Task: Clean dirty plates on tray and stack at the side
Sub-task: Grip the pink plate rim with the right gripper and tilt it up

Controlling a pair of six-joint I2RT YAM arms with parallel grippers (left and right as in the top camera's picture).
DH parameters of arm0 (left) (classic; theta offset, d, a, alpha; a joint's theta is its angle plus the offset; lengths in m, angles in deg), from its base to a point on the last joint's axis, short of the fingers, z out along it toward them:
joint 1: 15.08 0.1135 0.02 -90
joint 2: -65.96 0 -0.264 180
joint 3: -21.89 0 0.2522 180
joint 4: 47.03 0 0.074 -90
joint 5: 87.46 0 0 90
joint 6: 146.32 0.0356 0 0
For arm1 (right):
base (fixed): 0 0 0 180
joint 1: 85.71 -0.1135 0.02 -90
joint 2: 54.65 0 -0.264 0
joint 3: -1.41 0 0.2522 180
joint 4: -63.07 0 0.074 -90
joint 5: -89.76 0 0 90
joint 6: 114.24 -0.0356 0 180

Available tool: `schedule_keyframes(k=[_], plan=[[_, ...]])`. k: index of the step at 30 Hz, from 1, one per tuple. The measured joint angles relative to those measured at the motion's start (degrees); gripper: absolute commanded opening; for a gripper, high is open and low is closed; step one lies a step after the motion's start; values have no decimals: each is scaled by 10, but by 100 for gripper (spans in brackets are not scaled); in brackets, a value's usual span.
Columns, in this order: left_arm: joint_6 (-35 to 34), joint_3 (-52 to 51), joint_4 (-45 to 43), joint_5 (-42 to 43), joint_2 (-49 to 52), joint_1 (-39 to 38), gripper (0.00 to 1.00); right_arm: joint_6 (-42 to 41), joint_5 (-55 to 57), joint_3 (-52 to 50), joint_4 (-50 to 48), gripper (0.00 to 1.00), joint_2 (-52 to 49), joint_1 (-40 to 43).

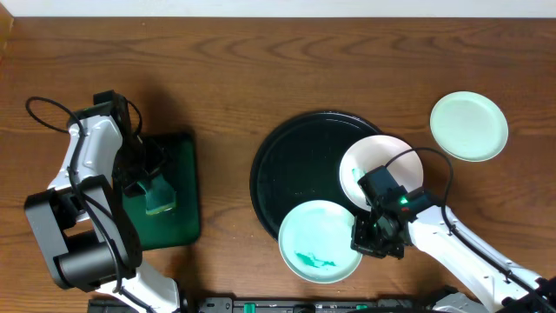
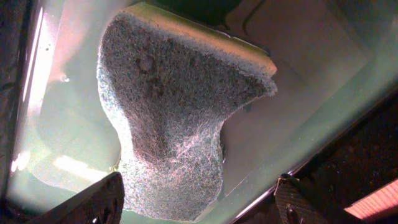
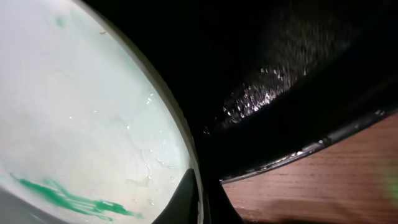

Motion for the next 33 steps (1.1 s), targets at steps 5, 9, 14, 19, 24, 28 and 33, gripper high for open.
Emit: schedule_keyframes(k=[5, 9, 14, 19, 24, 28, 33], plan=[[1, 0, 1, 0, 0, 0, 74, 24, 7, 51, -2, 1, -2, 0], [1, 0, 2, 0, 0, 0, 64, 42, 21, 84, -16, 1, -2, 0], [2, 0, 3, 0, 0, 0, 63, 62, 52, 86, -51, 1, -8, 0], [4, 0, 4, 0, 0, 0, 64, 94, 93, 86, -106, 1, -34, 0], [9, 0, 4, 0, 0, 0, 64, 115, 110, 87, -156, 1, -99, 0], [14, 0, 4, 0, 0, 0, 52, 132, 86, 93, -193, 1, -162, -3], [15, 0, 8, 0, 0, 0, 34, 139, 85, 99, -193, 1, -167, -4]])
